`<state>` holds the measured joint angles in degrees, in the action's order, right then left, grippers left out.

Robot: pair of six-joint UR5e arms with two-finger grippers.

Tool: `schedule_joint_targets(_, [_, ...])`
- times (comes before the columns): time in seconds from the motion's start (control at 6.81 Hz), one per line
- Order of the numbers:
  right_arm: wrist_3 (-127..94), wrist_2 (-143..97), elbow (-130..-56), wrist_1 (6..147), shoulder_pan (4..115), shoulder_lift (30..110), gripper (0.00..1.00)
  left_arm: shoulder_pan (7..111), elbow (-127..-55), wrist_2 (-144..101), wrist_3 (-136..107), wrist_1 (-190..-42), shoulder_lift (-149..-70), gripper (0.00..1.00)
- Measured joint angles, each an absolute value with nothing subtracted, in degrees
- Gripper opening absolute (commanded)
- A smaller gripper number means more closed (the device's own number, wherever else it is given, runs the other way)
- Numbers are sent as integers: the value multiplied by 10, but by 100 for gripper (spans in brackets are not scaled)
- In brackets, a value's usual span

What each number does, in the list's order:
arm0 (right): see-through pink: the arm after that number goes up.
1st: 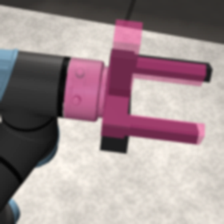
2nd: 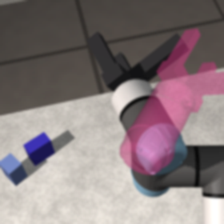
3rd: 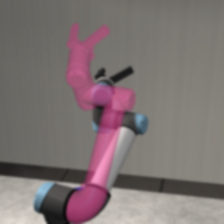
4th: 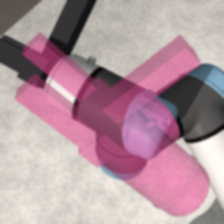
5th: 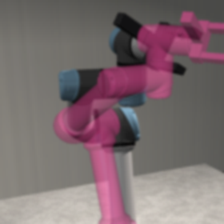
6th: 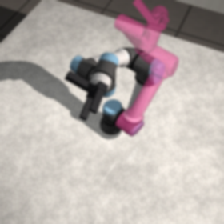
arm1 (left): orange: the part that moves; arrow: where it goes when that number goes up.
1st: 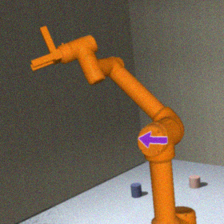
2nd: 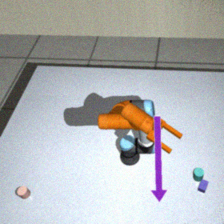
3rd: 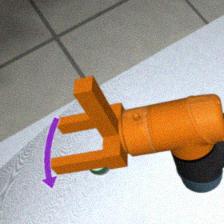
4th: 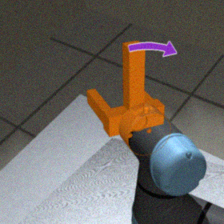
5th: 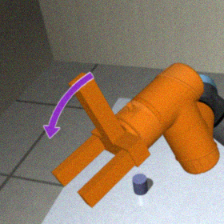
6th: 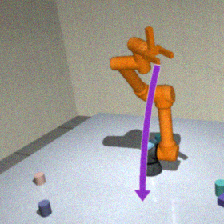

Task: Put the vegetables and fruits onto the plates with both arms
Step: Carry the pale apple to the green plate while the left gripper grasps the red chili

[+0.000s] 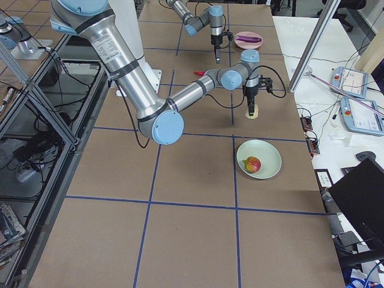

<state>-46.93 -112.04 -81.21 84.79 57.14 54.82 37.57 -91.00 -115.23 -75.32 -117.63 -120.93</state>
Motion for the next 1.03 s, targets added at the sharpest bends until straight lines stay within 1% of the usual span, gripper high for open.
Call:
schedule_joint_targets(0.15, [-444,-1124,-775,847,600,549,11,365,-910,-1140,-753,-1165,-1215,100])
schedule_joint_targets(0.29, [-432,-1124,-738,841,619,549,98,355,-911,-1131,-753,-1136,-1225,100])
schedule_joint_targets(0.44, [-429,-1123,-699,816,632,549,100,343,-912,-1112,-753,-1108,-1233,100])
schedule_joint_targets(0.59, [-427,-1124,-663,773,637,553,100,322,-912,-1082,-753,-1089,-1237,100])
schedule_joint_targets(0.73, [-426,-1125,-647,744,640,558,100,301,-910,-1058,-753,-1077,-1239,100])
schedule_joint_targets(0.88, [-424,-1133,-646,731,645,561,100,290,-908,-1043,-753,-1067,-1242,96])
schedule_joint_targets(1.03, [-423,-1156,-657,729,654,563,100,284,-905,-1038,-752,-1063,-1244,63])
